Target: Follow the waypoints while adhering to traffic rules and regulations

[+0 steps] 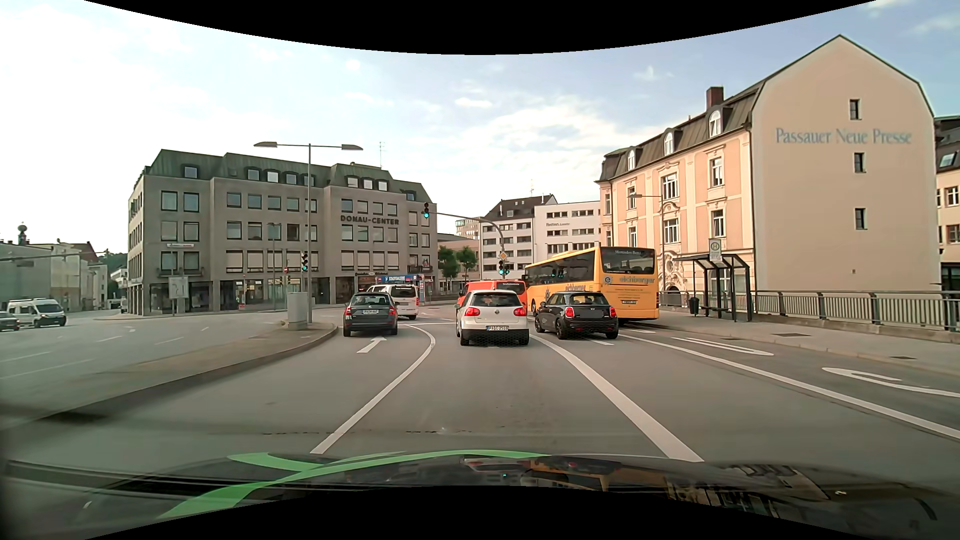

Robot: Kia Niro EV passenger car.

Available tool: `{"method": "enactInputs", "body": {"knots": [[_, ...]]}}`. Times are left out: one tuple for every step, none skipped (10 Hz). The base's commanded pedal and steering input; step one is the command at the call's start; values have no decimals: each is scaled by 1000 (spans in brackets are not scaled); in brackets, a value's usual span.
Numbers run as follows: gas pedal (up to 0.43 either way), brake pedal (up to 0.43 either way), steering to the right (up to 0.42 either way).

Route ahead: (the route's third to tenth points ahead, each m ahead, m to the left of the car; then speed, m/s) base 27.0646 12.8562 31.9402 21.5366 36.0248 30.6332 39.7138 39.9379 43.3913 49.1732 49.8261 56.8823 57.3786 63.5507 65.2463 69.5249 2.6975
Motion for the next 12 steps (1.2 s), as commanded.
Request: {"method": "enactInputs", "body": {"knots": [[39, 0, 6], [67, 0, 6], [79, 0, 6], [98, 0, 4], [110, 0, 4], [118, 0, 4], [118, 0, 4], [118, 0, 4], [118, 0, 3], [130, 0, 1], [177, 0, -4], [189, 0, -9]]}}
